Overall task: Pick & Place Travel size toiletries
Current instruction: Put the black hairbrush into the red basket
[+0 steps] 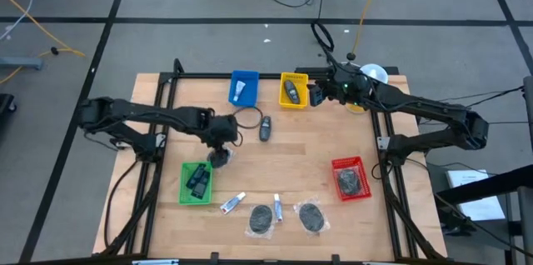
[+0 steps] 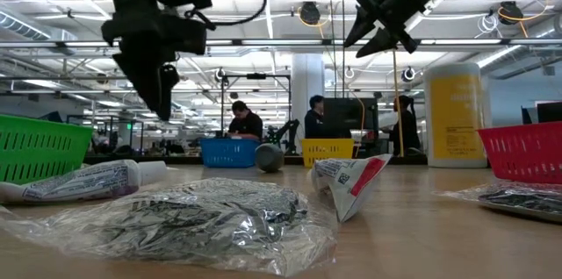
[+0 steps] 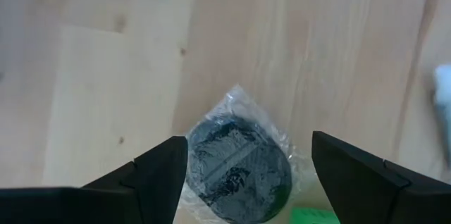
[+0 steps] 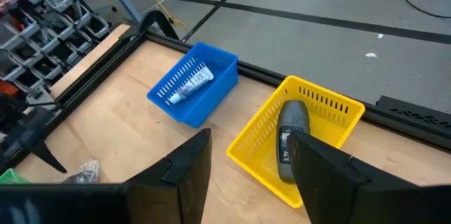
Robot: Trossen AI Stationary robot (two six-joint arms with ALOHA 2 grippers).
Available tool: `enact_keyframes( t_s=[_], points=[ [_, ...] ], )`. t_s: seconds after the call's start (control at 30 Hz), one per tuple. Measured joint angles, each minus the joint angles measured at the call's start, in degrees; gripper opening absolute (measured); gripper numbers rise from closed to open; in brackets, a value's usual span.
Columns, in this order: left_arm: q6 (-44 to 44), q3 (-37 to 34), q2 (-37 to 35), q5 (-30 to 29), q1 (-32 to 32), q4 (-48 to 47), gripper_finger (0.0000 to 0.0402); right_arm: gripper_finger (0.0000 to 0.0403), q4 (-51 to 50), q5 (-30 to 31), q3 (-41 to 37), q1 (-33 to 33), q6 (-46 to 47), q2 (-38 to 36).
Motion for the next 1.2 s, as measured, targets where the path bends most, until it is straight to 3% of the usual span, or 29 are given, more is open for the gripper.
enact_keyframes(
  t_s=[0.37, 0.7, 0.97, 1.2],
  points=[
    [4.9, 0.0, 7.9, -1.5, -3.9, 5.6, 0.0299, 0.0172, 1.4, -0.3, -4.4, 0.0, 2.6, 0.0],
    [5.2, 0.0, 15.2, -3.2, -3.4, 7.5, 0.029, 0.0171, 2.1, -0.4, -5.7, 1.9, 2.9, 0.0],
    [6.9, 0.2, 18.4, -3.0, -2.3, 9.8, 0.0218, 0.0171, 6.3, -0.4, -5.7, 3.1, 2.0, 0.0],
    [11.7, 0.2, 18.1, -2.6, -1.7, 10.1, 0.0123, 0.0171, 9.3, -0.4, -5.7, 4.5, 1.0, -0.1]
  ],
)
